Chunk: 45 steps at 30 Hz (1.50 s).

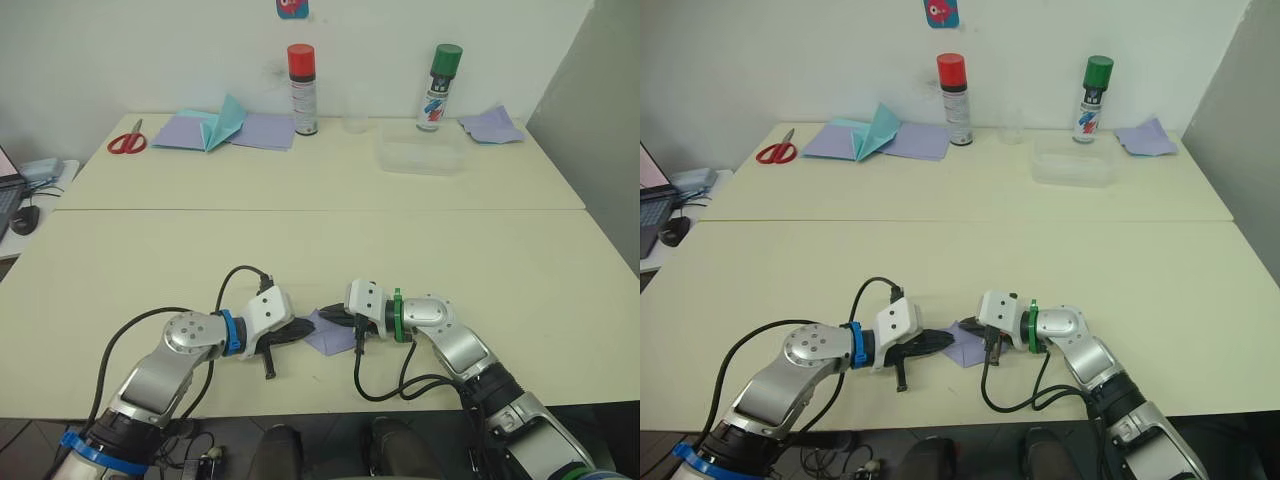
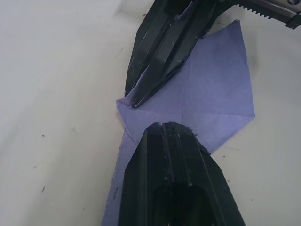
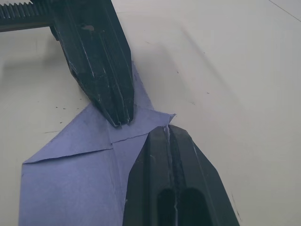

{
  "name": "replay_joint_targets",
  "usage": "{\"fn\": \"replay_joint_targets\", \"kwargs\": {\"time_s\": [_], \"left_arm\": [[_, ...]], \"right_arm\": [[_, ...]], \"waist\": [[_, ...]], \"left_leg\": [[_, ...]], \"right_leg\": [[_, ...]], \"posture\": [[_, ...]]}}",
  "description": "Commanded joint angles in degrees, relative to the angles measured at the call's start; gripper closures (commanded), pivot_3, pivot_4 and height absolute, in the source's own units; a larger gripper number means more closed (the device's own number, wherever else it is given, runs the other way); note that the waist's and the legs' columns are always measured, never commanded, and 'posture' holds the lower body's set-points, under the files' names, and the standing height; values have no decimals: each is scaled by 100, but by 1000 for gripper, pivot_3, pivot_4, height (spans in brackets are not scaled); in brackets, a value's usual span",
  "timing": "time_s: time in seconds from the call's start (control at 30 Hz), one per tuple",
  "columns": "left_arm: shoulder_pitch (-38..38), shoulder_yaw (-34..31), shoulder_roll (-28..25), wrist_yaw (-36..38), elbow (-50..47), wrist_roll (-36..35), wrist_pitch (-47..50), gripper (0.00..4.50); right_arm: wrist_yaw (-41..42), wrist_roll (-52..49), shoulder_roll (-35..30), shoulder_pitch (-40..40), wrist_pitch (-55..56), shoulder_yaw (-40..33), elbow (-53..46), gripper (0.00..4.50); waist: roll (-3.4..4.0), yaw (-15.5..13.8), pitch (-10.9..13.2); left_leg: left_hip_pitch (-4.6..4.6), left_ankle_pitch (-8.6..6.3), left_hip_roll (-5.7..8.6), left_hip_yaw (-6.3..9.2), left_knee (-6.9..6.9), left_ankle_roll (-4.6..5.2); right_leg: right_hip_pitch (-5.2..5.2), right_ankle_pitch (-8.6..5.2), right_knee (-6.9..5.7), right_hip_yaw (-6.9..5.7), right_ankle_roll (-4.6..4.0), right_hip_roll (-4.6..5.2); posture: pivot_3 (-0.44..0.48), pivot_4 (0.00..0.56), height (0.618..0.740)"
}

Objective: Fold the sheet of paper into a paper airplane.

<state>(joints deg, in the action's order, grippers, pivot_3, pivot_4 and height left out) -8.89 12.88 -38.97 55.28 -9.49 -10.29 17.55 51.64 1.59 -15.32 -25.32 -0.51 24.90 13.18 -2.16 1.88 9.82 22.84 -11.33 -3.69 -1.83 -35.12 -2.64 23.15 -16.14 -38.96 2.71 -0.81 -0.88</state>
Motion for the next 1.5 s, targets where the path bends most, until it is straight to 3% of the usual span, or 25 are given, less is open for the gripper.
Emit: {"fn": "replay_joint_targets", "kwargs": {"time_s": [0.03, 0.1, 0.2, 0.47, 0.5, 0.53, 0.63, 0.93, 1.3, 1.5], "left_arm": [[226, 318, -163, 158, 479, 332, 22, 4500], [266, 341, -176, 220, 502, 293, 23, 4500], [255, 369, -174, 264, 569, 313, -15, 4500], [82, 334, -68, 321, 619, 240, 155, 4500], [56, 331, -68, 331, 629, 238, 162, 4500], [26, 334, -67, 346, 640, 233, 179, 4500], [-53, 349, -73, 392, 688, 239, 161, 4500], [-173, 356, -102, 475, 733, 255, 175, 4500], [-201, 382, -99, 487, 755, 284, 182, 4500], [-241, 436, -90, 489, 798, 293, 165, 4500]], "right_arm": [[-90, 97, -67, 31, -183, -51, 11, 4478], [-78, -87, -7, 52, -251, -163, -89, 4478], [-63, -253, -6, 85, -170, -278, -323, 3844], [504, -1411, -240, 308, -266, -867, -1589, 833], [668, -1492, -339, 341, -355, -805, -1746, 531], [838, -1495, -456, 377, -377, -701, -1844, 531], [927, -1146, -607, 431, -235, -383, -1690, 1032], [413, -309, -299, 264, -148, 57, -680, 4446], [519, -38, -695, 401, -500, 114, -586, 4482], [458, -249, -1030, 567, -947, -197, -609, 4482]], "waist": [[-1, 0, -2], [0, -1, -4], [0, -1, -4], [0, -4, -3], [-1, -4, -5], [-1, -5, -4], [-2, -6, -5], [-2, -5, -5], [2, -6, -18], [3, -9, -44]], "left_leg": [[-2, 0, 0, 0, 0, 0], [-4, 0, -1, 0, 0, 0], [-3, 0, -1, -1, 0, 0], [9, 0, 3, -1, 12, 0], [9, 0, 3, 0, 12, 0], [7, 0, 3, 0, 12, 0], [4, 0, 3, 3, 12, 0], [2, 1, 4, -3, 10, 1], [1, 1, 5, -2, 10, 1], [-4, 1, 6, -3, 10, 1]], "right_leg": [[0, -1, 0, 1, -1, 2], [0, -1, 0, 4, -1, 3], [-2, -2, 0, 3, -3, 3], [0, 7, 0, -3, 13, 2], [0, 7, 1, -4, 14, 2], [-2, 7, 1, -4, 14, 2], [-3, 7, 1, -7, 14, 2], [0, 1, 1, -6, 4, 0], [-2, 11, 1, -7, 22, 0], [-5, 0, 1, -4, 2, 1]], "posture": [[0, 150, 740], [0, 150, 740], [0, 150, 740], [0, 150, 740], [0, 150, 740], [0, 150, 740], [0, 150, 740], [0, 150, 740], [0, 150, 740], [0, 150, 740]]}}
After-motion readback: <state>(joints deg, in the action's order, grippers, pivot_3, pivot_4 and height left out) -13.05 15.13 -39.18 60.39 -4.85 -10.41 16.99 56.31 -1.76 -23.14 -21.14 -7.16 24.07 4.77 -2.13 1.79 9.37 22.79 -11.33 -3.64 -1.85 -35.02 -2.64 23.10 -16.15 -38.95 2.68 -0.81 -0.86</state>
